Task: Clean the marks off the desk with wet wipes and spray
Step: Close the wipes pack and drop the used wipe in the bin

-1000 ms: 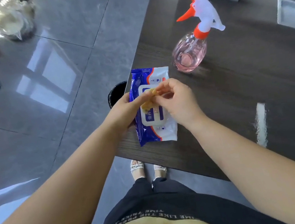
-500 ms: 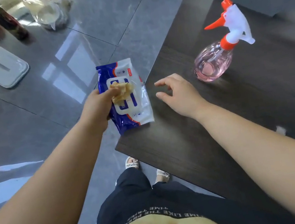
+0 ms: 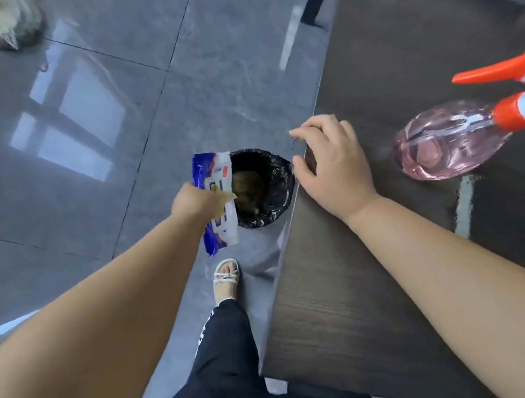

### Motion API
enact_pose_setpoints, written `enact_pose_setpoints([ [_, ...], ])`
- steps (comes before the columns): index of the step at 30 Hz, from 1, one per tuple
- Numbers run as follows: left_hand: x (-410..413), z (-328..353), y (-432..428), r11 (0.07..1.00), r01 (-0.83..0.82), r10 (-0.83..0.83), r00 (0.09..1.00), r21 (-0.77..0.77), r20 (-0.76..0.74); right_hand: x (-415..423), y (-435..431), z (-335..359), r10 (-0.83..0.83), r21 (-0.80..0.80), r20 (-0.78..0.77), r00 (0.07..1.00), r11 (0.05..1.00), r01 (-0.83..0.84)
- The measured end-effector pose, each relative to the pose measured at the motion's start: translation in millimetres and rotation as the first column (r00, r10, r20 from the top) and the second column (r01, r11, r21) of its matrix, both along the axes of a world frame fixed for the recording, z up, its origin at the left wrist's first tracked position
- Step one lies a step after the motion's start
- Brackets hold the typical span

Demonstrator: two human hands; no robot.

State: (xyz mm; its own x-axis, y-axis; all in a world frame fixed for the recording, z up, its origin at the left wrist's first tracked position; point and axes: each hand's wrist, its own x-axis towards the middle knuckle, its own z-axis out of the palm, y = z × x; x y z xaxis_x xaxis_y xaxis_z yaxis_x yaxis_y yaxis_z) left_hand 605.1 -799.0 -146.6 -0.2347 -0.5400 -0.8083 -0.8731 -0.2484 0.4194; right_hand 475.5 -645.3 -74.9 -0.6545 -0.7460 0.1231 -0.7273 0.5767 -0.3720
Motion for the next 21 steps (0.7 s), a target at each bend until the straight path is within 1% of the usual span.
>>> enact_pose_setpoints([
  [3,-39.3,-11.4,-0.4,1.0,0.018,-0.017,1.0,0.005,-0.001,1.4,-0.3,-7.0,-0.016,-0.027,-0.051,0.999,1.0,0.015],
  [5,-58.9,-17.8,-1.6,1.0,-0.013,0.013,1.0,0.024,-0.019,2.6,-1.0,-8.2,-0.024,-0.046,-0.068,0.997,0.999,0.021],
  [7,-71.3,-29.1,-2.2,0.996,-0.035,0.037,0.999,0.077,-0.03,3.0,-1.2,-11.4,-0.035,-0.051,-0.079,0.996,0.998,0.031],
  [11,-76.4,-39.6,3.8,0.973,0.03,-0.03,1.0,0.228,-0.003,2.4,-0.7,-14.3,-0.043,-0.08,-0.085,0.995,0.996,0.036],
  [13,-73.8,-39.0,7.1,0.964,0.048,-0.058,0.998,0.263,0.027,2.5,-1.2,-14.9,-0.042,-0.085,-0.083,0.996,0.996,0.035],
  [15,-71.3,-34.7,9.8,0.955,0.08,-0.09,0.996,0.286,0.021,3.1,-1.0,-15.0,-0.046,-0.086,-0.089,0.995,0.996,0.038],
  [18,-66.6,-16.8,14.9,0.93,0.078,-0.078,0.997,0.36,-0.014,4.8,-0.3,-13.8,-0.047,-0.085,-0.078,0.996,0.996,0.04],
  [21,-64.9,20.2,23.1,0.934,0.052,-0.011,0.993,0.354,-0.117,8.4,5.4,-8.1,-0.066,-0.095,-0.007,0.998,0.993,0.065],
])
